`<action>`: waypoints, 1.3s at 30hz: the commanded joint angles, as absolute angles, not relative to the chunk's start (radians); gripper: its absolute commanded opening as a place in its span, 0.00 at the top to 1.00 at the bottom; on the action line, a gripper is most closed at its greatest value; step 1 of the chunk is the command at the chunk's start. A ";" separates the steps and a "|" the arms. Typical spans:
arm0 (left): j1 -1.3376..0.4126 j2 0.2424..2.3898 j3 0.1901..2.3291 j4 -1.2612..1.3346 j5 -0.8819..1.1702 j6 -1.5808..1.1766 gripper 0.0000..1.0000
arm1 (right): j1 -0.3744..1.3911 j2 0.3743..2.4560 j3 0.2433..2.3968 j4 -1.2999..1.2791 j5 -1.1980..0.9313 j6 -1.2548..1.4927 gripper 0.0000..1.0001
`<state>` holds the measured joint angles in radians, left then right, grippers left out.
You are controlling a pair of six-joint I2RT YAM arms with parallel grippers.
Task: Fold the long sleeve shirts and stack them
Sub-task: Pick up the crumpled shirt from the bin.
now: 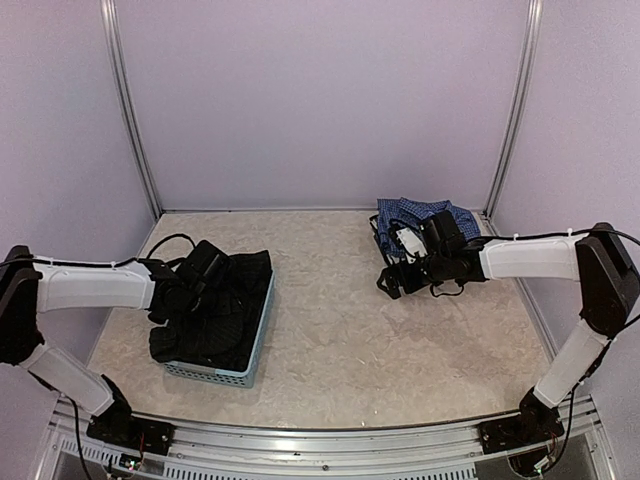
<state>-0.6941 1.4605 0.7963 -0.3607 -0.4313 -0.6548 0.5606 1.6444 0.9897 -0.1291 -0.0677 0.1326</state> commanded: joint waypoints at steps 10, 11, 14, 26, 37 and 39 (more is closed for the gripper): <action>-0.699 1.347 1.084 -0.404 -0.421 -0.522 1.00 | 0.573 1.565 0.949 -0.133 -0.075 0.157 0.01; -0.699 1.336 1.094 -0.399 -0.418 -0.516 1.00 | 0.574 1.564 0.948 -0.133 -0.074 0.154 0.00; -0.698 1.315 1.138 -0.393 -0.404 -0.492 1.00 | 0.574 1.562 0.942 -0.129 -0.072 0.155 0.00; -0.699 1.422 1.571 -0.359 -0.201 -0.394 1.00 | 0.574 1.546 0.942 -0.132 -0.079 0.190 0.00; -0.839 1.663 1.975 -0.249 0.132 -0.401 1.00 | 0.490 1.395 0.946 -0.220 -0.018 0.278 0.01; -0.873 1.710 2.011 -0.241 0.164 -0.396 1.00 | 0.462 1.361 0.945 -0.244 0.003 0.295 0.01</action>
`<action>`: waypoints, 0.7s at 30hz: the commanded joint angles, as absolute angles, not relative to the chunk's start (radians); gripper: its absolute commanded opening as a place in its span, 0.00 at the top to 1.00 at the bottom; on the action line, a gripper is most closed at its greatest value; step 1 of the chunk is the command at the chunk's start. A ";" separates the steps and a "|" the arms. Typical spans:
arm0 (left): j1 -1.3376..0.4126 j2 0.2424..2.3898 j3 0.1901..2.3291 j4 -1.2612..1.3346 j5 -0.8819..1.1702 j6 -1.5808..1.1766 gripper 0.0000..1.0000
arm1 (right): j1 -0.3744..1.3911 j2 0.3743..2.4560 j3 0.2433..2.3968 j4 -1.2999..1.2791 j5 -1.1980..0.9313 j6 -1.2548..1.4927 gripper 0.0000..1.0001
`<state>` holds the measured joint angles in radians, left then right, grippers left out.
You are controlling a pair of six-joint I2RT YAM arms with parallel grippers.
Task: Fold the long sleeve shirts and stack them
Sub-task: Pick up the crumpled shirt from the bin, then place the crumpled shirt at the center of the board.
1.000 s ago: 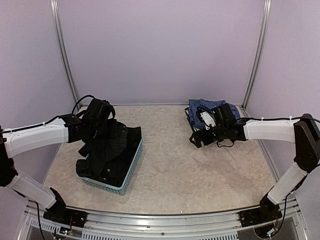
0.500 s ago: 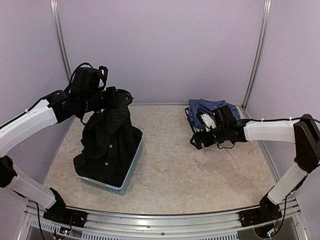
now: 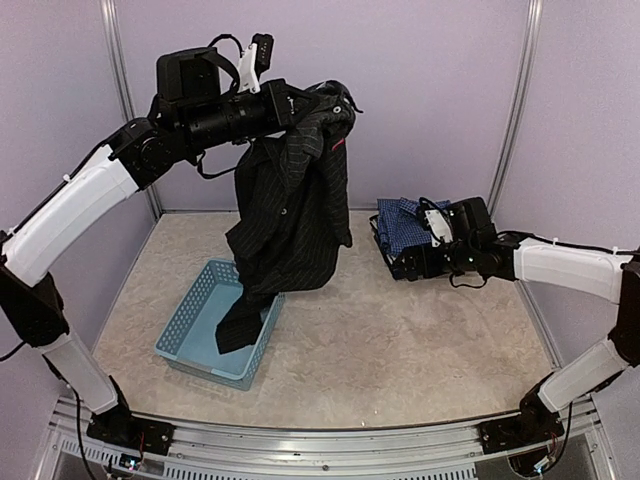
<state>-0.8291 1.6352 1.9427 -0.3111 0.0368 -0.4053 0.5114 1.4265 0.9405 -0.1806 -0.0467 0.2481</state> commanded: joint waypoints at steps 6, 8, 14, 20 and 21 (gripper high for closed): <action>-0.903 1.812 1.947 -0.175 0.180 -0.430 1.00 | 0.334 1.187 0.890 -0.292 0.030 0.336 0.01; -0.908 1.855 1.911 -0.159 0.211 -0.441 1.00 | 0.306 1.131 0.874 -0.311 0.039 0.333 0.00; -0.926 1.954 1.798 -0.173 0.236 -0.380 0.65 | 0.293 1.062 0.875 -0.335 -0.041 0.244 0.01; -0.923 1.794 1.546 -0.069 0.119 -0.278 0.02 | 0.358 1.090 0.850 -0.282 -0.158 0.196 0.00; -0.921 1.754 1.518 -0.072 0.097 -0.268 0.01 | 0.377 1.106 0.850 -0.274 -0.164 0.189 0.00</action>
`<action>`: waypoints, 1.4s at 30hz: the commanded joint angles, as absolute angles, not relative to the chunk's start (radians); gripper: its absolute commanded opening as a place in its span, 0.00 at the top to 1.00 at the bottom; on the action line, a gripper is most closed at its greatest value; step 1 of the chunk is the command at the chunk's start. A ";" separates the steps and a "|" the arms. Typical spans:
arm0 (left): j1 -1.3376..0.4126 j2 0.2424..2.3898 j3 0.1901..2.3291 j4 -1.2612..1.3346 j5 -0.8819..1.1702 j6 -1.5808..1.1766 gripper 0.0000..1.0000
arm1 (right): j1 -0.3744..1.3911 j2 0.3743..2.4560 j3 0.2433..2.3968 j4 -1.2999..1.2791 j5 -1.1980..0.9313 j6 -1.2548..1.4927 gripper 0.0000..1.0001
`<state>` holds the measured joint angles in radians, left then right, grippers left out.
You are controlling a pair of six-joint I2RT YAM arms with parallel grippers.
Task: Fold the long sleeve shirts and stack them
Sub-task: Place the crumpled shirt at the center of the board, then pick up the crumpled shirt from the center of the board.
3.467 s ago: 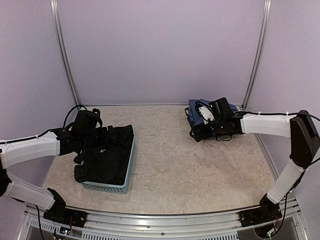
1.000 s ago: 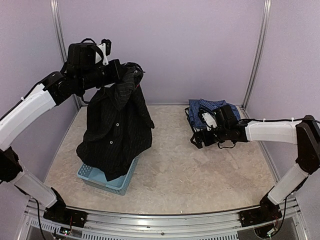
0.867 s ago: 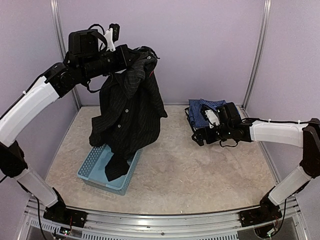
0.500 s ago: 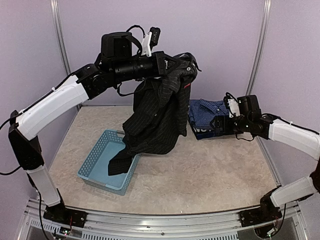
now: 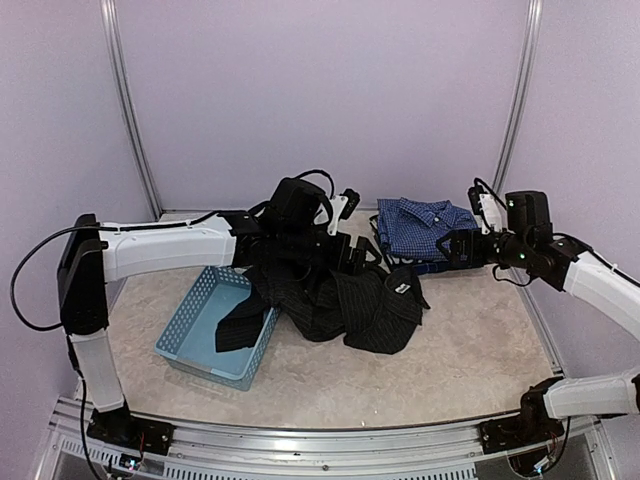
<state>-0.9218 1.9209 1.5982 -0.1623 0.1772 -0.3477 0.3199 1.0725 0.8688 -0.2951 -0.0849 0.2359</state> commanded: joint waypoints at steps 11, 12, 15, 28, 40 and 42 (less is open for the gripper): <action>-0.869 1.465 1.203 -0.106 -0.197 -0.329 0.01 | 0.664 1.508 0.999 -0.133 -0.171 0.147 0.01; -0.861 1.439 1.182 -0.113 -0.217 -0.340 0.01 | 0.685 1.553 1.034 -0.138 -0.158 0.136 0.01; -0.823 1.378 1.134 -0.144 -0.242 -0.371 0.01 | 0.735 1.692 1.148 -0.168 -0.116 0.097 0.01; -0.717 1.274 1.045 -0.217 -0.241 -0.418 0.01 | 0.807 2.070 1.478 -0.355 0.007 -0.052 0.03; -0.709 1.280 0.998 -0.225 -0.243 -0.430 0.01 | 0.792 1.849 1.367 -0.358 0.109 -0.023 1.00; -0.707 1.281 0.993 -0.231 -0.252 -0.430 0.01 | 0.782 1.735 1.321 -0.365 0.156 -0.006 1.00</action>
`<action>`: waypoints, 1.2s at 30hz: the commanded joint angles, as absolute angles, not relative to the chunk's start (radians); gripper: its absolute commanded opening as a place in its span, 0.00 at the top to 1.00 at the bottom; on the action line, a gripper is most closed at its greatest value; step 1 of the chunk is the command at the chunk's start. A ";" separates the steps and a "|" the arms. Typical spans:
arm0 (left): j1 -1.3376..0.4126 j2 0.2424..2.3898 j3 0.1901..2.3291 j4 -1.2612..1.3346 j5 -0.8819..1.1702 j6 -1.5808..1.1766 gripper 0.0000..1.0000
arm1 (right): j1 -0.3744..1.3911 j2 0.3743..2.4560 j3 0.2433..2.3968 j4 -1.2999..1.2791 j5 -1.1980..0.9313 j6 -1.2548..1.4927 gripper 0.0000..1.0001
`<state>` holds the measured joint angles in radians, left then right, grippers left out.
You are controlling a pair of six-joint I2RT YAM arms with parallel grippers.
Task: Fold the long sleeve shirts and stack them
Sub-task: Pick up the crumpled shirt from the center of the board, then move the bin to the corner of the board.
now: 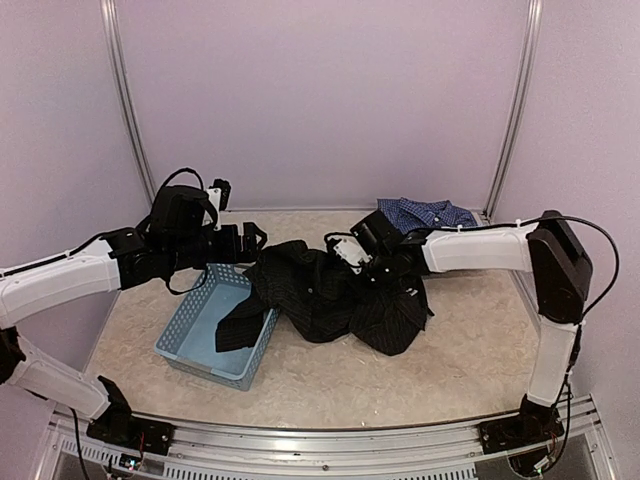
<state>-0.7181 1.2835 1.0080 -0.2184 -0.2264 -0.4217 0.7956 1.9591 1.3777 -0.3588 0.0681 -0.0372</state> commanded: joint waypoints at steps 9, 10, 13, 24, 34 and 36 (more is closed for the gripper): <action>-0.697 1.296 0.971 -0.234 -0.270 -0.435 0.01 | 0.673 1.322 1.274 -0.589 0.410 0.057 1.00; -0.694 1.303 0.971 -0.238 -0.278 -0.440 0.01 | 0.663 1.287 1.273 -0.610 0.430 0.061 1.00; -0.671 1.328 0.974 -0.259 -0.304 -0.474 0.01 | 0.646 1.193 1.278 -0.660 0.466 0.070 1.00; -0.551 1.424 0.976 -0.356 -0.399 -0.494 0.01 | 0.618 1.047 1.429 -0.863 0.569 0.104 1.00; -0.482 1.505 0.952 -0.385 -0.438 -0.495 0.05 | 0.469 1.100 1.559 -1.018 0.789 0.114 1.00; -0.471 1.521 0.947 -0.386 -0.440 -0.494 0.09 | 0.435 1.121 1.584 -1.030 0.816 0.109 1.00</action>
